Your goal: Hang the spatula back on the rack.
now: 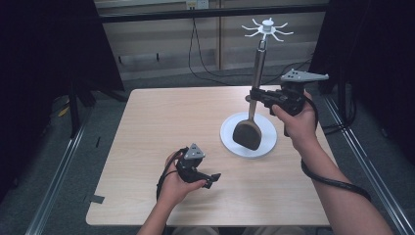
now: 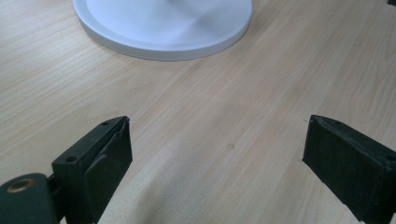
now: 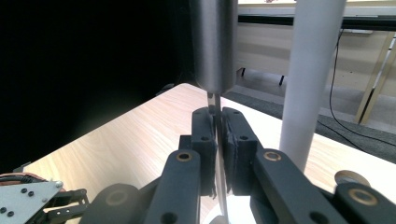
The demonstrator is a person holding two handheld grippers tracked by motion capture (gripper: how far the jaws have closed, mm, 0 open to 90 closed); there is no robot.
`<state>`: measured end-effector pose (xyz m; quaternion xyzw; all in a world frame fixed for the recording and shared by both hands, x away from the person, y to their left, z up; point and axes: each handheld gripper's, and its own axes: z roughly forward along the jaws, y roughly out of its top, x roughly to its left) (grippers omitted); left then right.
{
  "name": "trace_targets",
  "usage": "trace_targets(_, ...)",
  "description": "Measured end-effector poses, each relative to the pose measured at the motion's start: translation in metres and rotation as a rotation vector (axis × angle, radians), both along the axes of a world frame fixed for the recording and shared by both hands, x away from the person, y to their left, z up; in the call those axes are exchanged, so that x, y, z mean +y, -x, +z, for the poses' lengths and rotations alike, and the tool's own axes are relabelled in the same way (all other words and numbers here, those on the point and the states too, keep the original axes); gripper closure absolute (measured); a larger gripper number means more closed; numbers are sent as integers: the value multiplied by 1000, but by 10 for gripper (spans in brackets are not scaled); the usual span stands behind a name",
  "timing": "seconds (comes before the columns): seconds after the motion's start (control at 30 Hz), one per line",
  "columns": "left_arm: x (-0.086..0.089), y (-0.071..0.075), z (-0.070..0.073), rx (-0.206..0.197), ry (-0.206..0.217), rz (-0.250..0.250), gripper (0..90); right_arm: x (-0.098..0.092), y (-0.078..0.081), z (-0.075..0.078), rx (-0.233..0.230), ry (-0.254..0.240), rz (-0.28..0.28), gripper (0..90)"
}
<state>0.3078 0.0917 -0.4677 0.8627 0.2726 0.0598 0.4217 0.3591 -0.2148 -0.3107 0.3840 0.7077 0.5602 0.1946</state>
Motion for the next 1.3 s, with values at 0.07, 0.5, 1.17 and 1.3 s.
trace_targets(0.07,-1,-1,1,-2,-6,-4,80,-1,0,0,-7,3,-8,827)
trace_targets(0.5,-1,-2,-2,6,9,6,80,-2,3,0,-23,17,-42,746)
trace_targets(1.17,4,0,1,4,-10,19,80,-12,17,-14,-4,39,-86,443)
trace_targets(1.3,2,0,2,3,-11,18,80,-17,22,-20,10,39,-93,389)
